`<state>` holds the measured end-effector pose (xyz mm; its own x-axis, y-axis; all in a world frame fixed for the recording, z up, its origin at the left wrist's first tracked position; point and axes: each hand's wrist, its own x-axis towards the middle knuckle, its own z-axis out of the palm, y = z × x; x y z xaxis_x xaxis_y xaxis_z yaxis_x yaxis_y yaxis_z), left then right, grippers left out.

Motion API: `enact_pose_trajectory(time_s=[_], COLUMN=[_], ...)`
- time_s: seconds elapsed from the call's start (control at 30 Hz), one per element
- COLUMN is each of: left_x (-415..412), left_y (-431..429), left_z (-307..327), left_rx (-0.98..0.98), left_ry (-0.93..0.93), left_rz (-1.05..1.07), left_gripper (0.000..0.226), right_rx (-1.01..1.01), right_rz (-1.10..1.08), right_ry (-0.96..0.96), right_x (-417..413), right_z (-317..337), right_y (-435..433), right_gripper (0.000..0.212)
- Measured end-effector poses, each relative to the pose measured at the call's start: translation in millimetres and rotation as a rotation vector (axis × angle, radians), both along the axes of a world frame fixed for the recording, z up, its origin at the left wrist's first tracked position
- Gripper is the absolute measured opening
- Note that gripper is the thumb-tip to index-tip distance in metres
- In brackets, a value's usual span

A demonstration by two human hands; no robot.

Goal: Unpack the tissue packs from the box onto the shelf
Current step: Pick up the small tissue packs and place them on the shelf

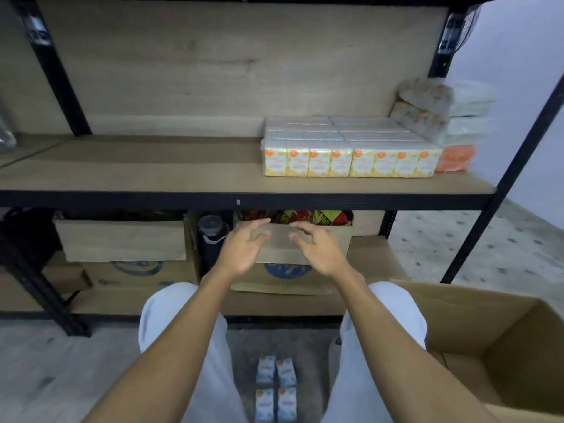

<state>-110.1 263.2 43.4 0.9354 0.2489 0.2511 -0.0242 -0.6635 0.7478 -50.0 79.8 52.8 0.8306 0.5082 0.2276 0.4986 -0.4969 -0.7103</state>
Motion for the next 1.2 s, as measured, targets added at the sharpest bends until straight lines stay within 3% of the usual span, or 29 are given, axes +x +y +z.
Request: enact_pose_trajectory(time_s=[0.27,0.43,0.53,0.6,0.67,0.83,1.03,1.13,1.2], left_x=[-11.2,-24.8,-37.7,-44.6,-50.2,-61.3,-81.2,-89.5,-93.6], left_y=[-7.9,-6.7,-6.0,-7.5,-10.4,-19.0,-26.7,-31.3,-35.1], left_z=[-114.6,-191.9,-232.7,-255.9,-274.3,-317.8,-359.2,-379.1,-391.3], left_rx=[-0.204,0.051,0.144,0.180,0.175,0.114,0.052,0.017,-0.009], left_ry=[0.270,0.458,0.484,0.529,0.565,0.610,0.725,0.790,0.842], left_rz=[0.028,0.031,-0.073,-0.086,-0.086,-0.076,-0.044,-0.074,-0.081], left_gripper=[0.034,0.043,0.068,0.063,0.048,0.038,0.057,0.065,0.058], right_rx=[-0.094,-0.273,-0.331,-0.332,-0.321,-0.322,-0.290,-0.398,-0.448], right_rz=[-0.099,-0.116,-0.106,-0.142,-0.146,-0.152,-0.230,-0.196,-0.174], right_ry=[0.244,0.282,0.326,0.364,0.389,0.530,0.710,0.780,0.804], right_x=[-13.9,-24.8,-37.0,-47.0,-57.2,-77.2,-101.5,-109.5,-112.6], right_z=[-123.3,-216.0,-261.9,-286.4,-308.2,-346.2,-390.3,-415.4,-421.0], right_y=[16.7,21.8,20.6,17.6,14.6,14.9,12.6,10.7,9.7], right_gripper=[0.031,0.035,0.036,0.034,0.037,0.033,0.065,0.066,0.058])
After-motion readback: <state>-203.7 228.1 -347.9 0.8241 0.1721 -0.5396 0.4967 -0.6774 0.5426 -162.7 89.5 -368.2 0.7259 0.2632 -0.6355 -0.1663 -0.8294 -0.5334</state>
